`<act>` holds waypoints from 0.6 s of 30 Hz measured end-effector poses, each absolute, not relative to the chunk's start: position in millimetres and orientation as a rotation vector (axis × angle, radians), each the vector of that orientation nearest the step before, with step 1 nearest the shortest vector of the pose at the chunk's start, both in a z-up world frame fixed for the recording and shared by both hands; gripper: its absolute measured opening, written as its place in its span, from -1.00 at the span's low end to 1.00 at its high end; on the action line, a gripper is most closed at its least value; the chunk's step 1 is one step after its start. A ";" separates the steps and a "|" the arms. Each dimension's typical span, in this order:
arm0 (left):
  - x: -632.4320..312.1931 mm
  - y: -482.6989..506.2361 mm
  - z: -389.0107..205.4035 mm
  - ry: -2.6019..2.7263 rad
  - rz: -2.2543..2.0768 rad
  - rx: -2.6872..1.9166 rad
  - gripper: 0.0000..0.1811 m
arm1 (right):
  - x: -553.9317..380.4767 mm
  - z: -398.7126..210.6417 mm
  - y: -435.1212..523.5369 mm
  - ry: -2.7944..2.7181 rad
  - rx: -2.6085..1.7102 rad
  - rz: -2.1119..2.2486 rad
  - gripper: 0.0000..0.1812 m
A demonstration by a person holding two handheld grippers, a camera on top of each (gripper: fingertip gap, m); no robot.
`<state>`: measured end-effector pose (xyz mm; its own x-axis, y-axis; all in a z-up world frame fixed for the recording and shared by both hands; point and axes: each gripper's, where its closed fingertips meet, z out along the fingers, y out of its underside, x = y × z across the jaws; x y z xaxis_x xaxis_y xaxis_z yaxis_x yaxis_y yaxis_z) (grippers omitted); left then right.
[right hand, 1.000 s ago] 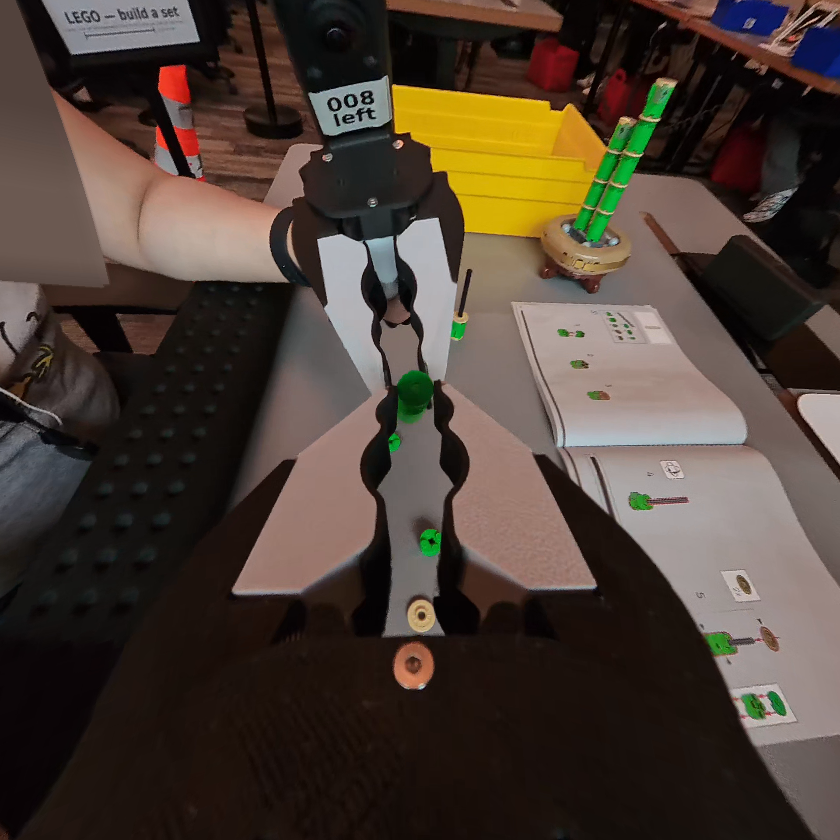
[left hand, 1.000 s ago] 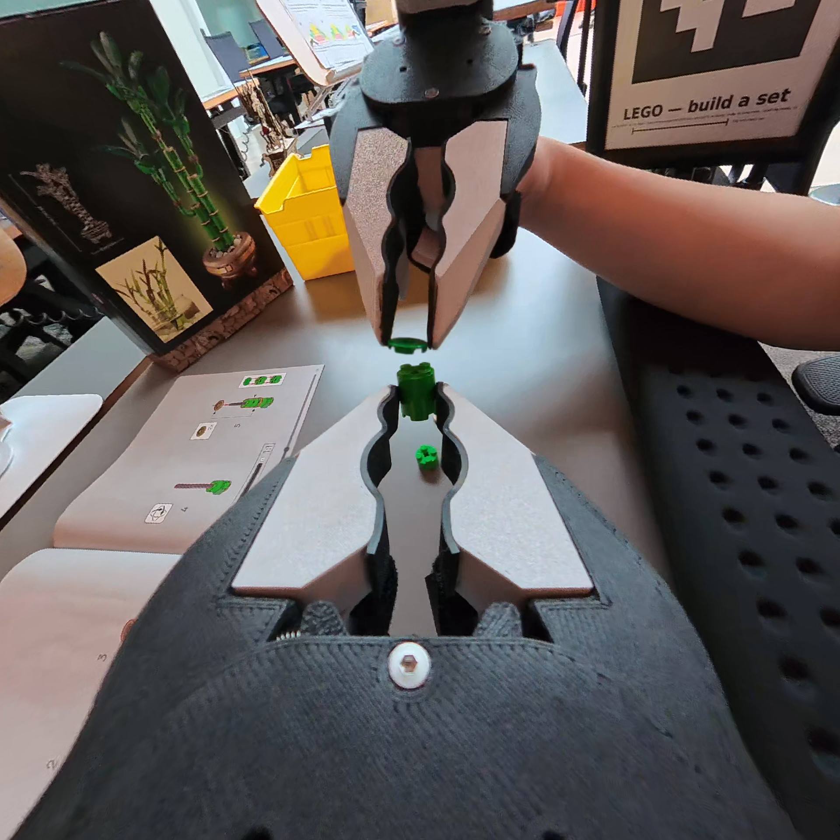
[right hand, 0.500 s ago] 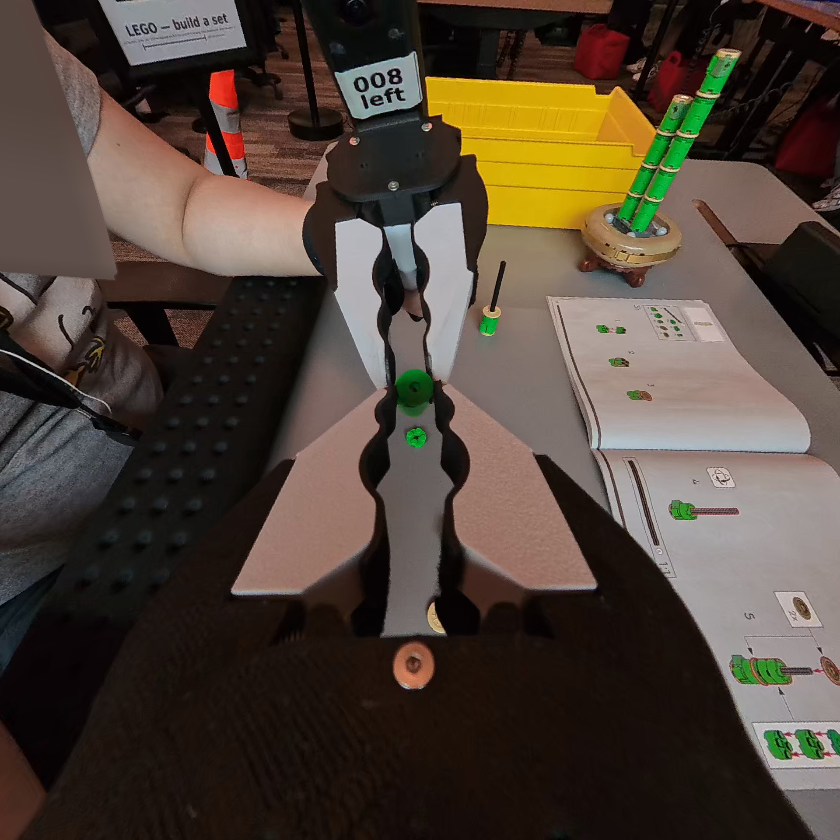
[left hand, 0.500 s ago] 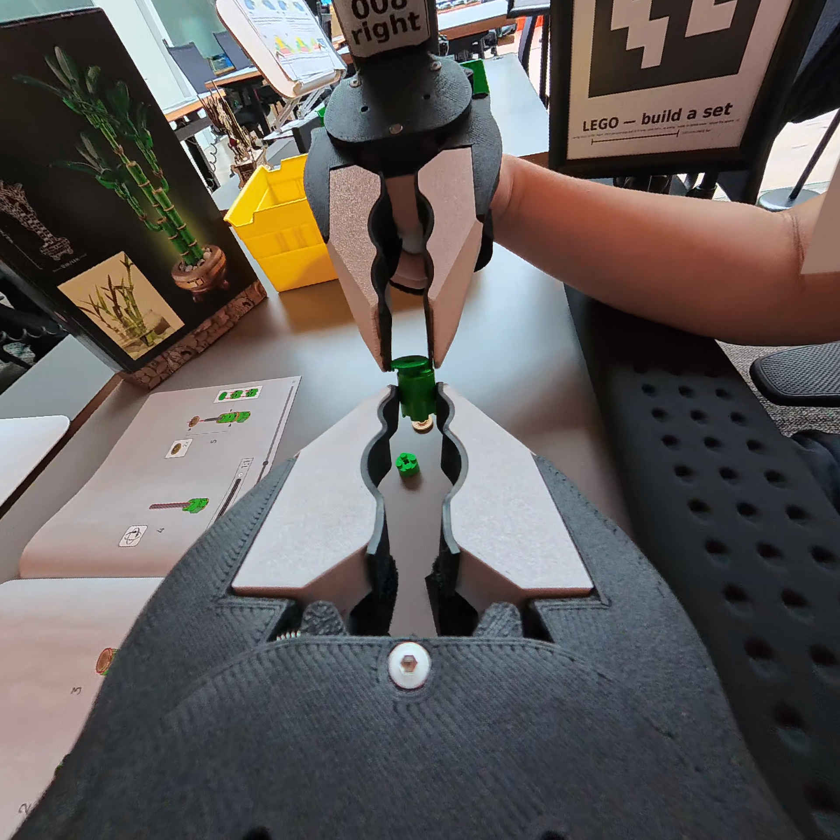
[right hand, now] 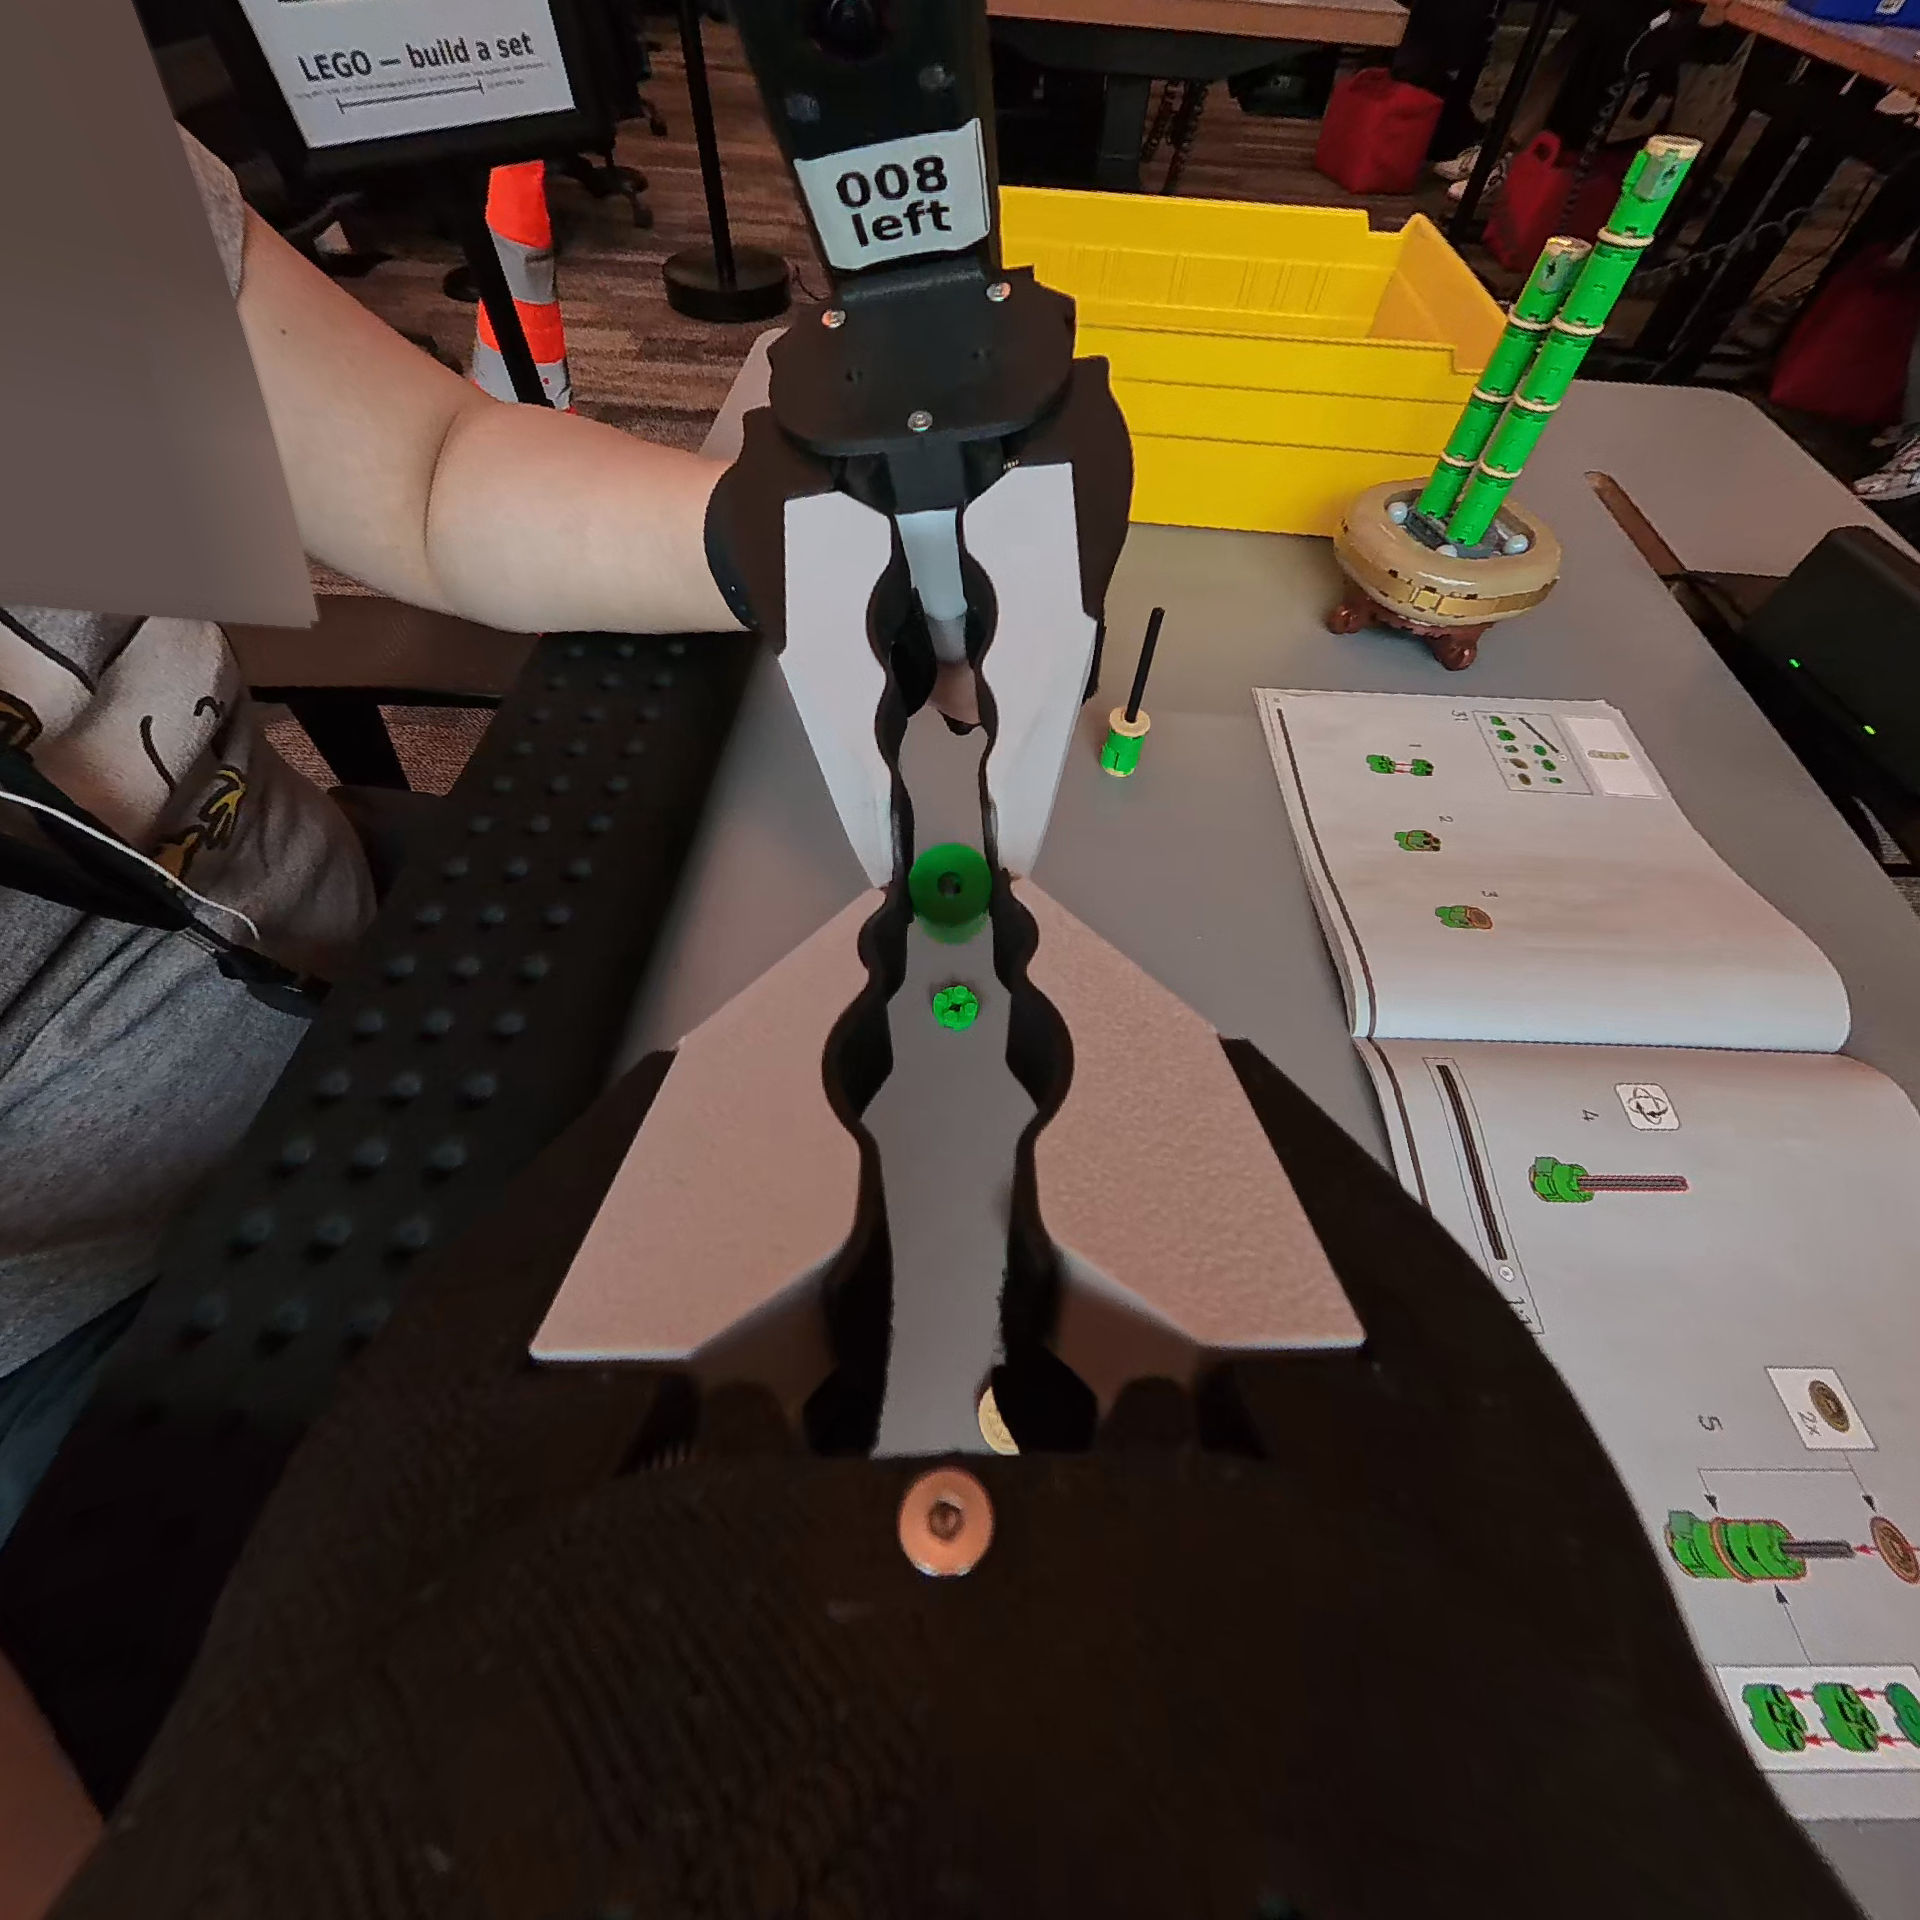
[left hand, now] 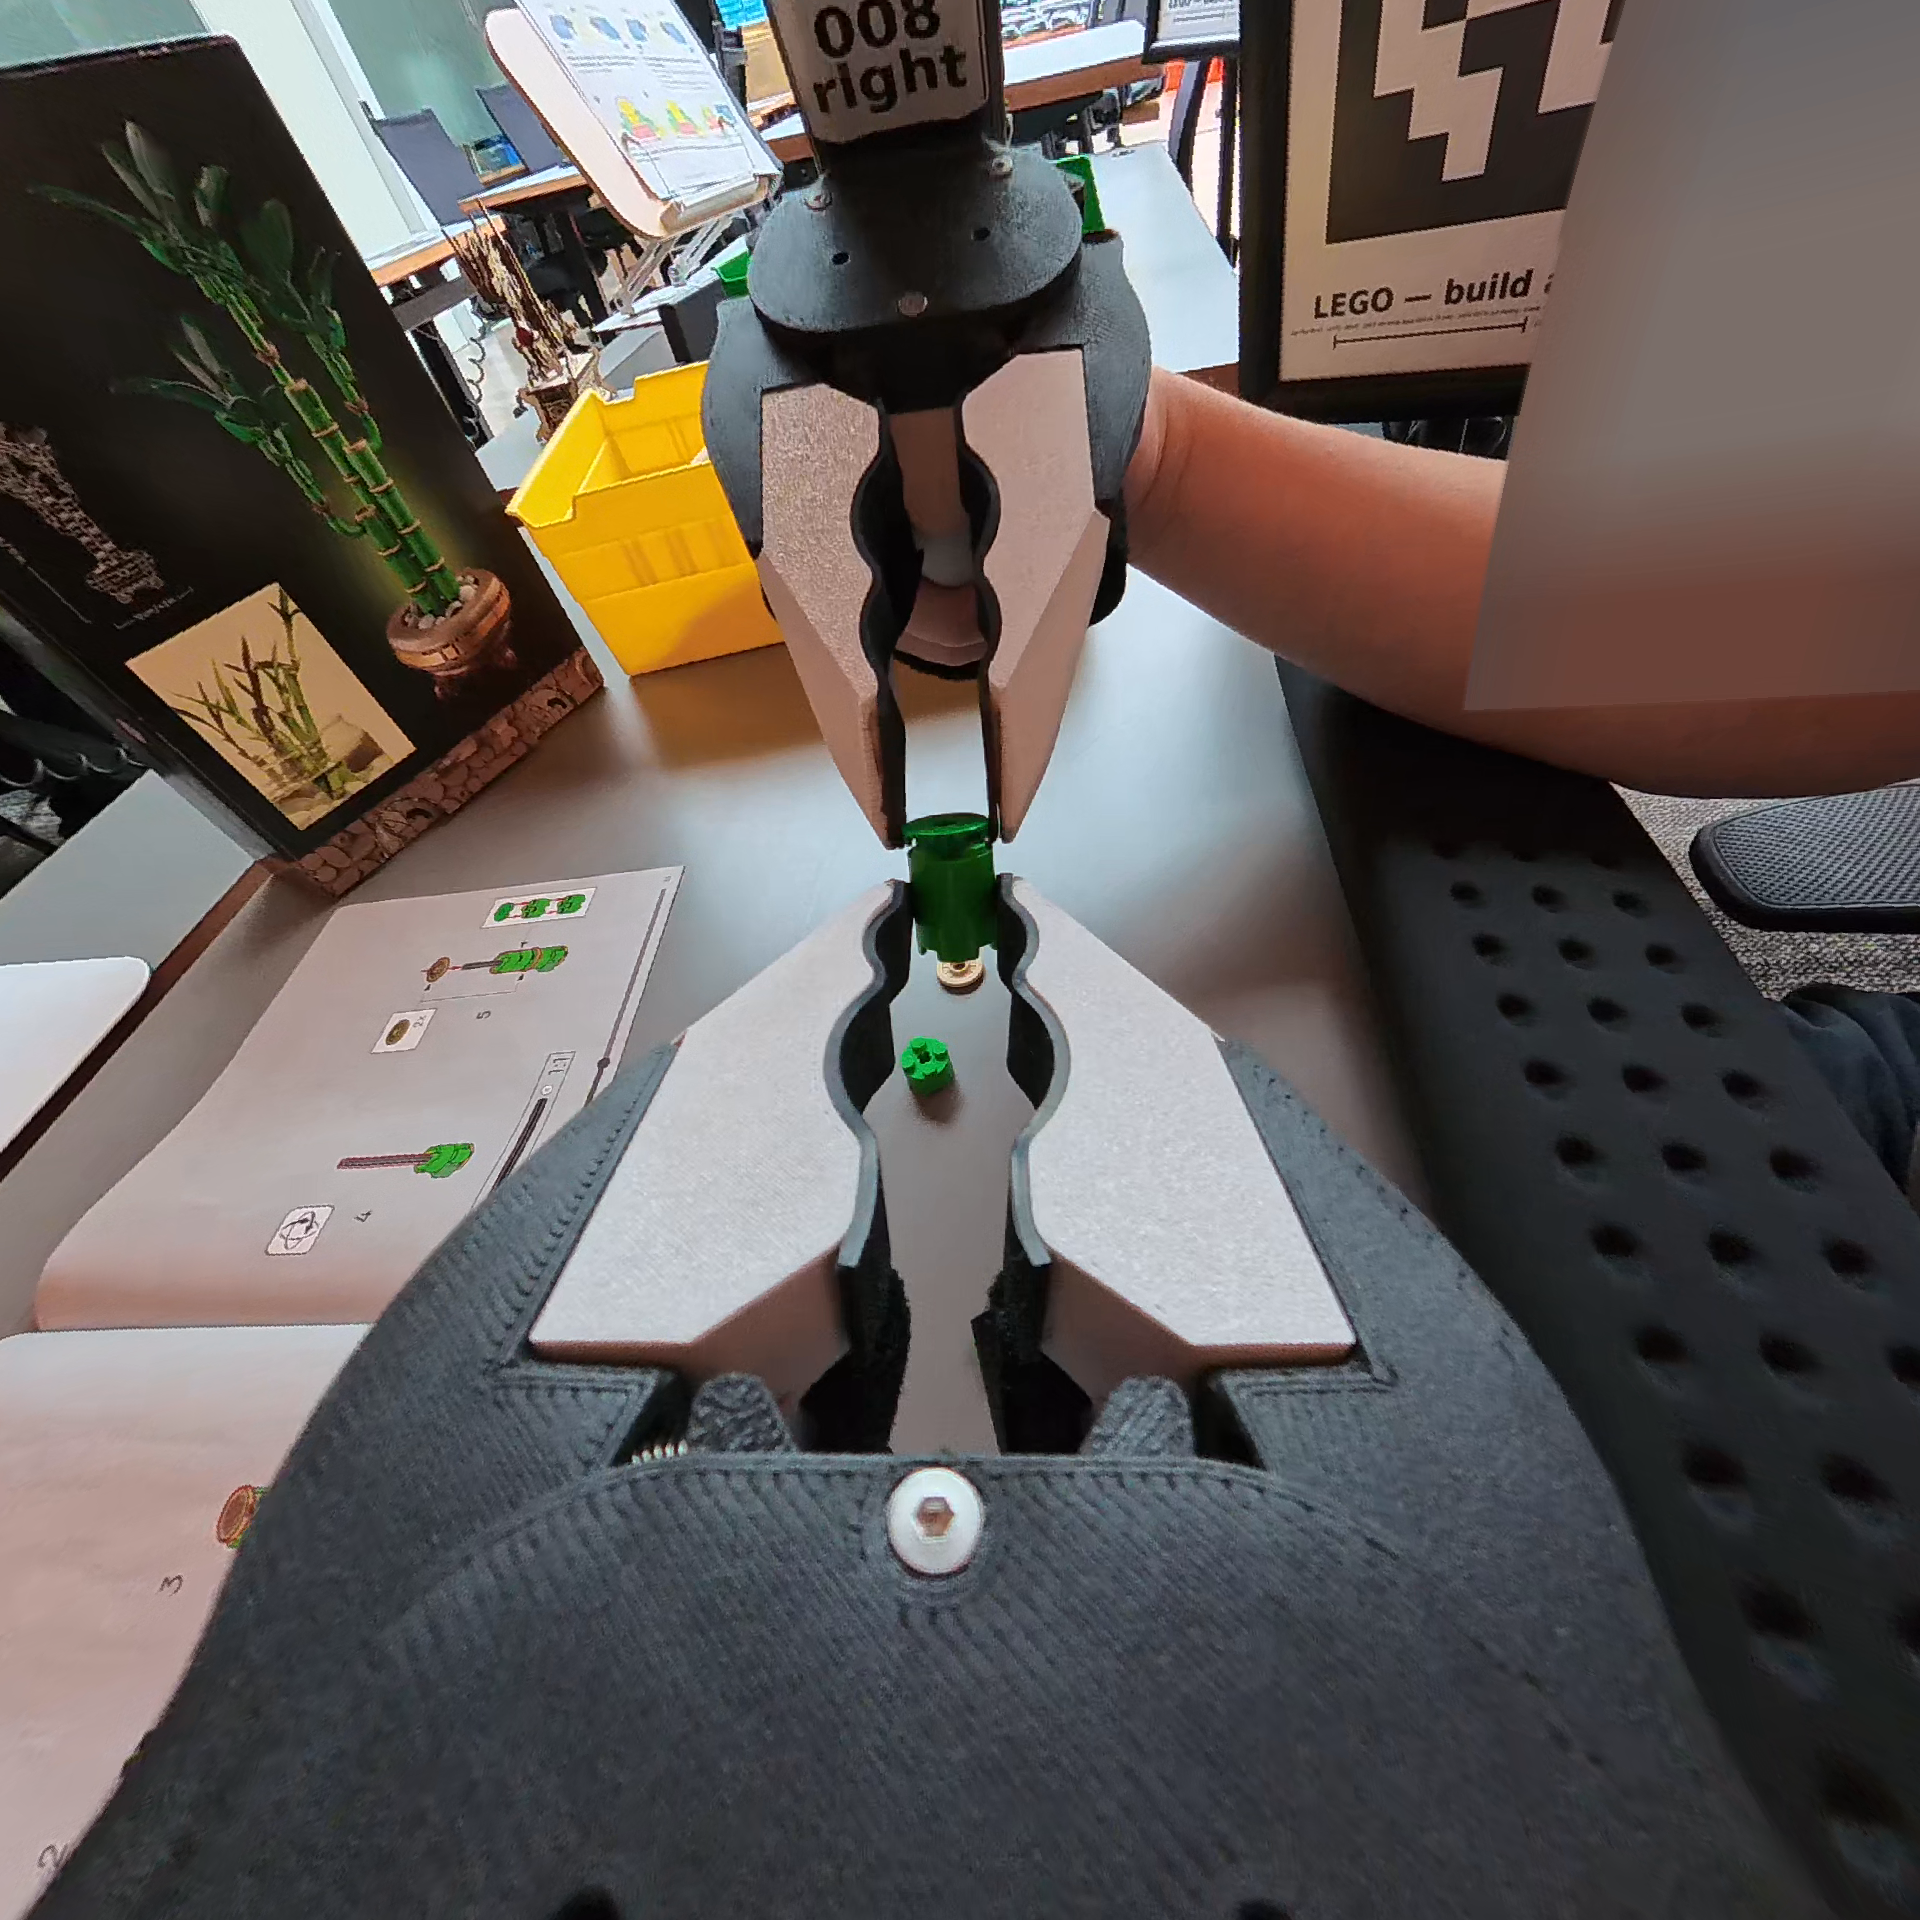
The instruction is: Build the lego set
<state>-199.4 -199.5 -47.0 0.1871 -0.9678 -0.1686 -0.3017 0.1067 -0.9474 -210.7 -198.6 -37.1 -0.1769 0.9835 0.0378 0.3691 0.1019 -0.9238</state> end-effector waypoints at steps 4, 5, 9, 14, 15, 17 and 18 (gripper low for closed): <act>-198.9 -200.8 -44.9 1.305 -0.832 -1.404 -0.84 | -211.1 -34.6 -199.7 -1.651 -1.338 1.077 -0.83; -198.8 -201.0 -44.3 1.302 -0.841 -1.402 -0.84 | -211.5 -33.7 -200.3 -1.653 -1.336 1.081 -0.83; -202.8 -198.9 -40.9 1.281 -0.856 -1.400 -0.84 | -216.0 -30.5 -197.8 -1.660 -1.332 1.091 -0.83; -216.6 -192.5 -25.4 1.211 -0.882 -1.383 -0.85 | -232.9 -14.7 -192.3 -1.714 -1.362 1.083 -0.83; -221.2 -190.8 -20.9 1.193 -0.888 -1.378 -0.84 | -237.7 -10.6 -190.9 -1.740 -1.368 1.059 -0.83; -230.7 -187.8 -11.5 1.156 -0.888 -1.363 -0.85 | -248.3 -1.4 -188.3 -1.796 -1.363 1.017 -0.83; -235.5 -186.7 -6.8 1.138 -0.888 -1.354 -0.85 | -253.5 2.9 -187.7 -1.821 -1.362 1.009 -0.83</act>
<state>-235.5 -186.7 -6.8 0.2566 -0.9614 -0.0992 -0.1377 0.0653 -0.9883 -253.5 -187.7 2.9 -0.2561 0.9655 0.0468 0.4725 0.1673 -0.8653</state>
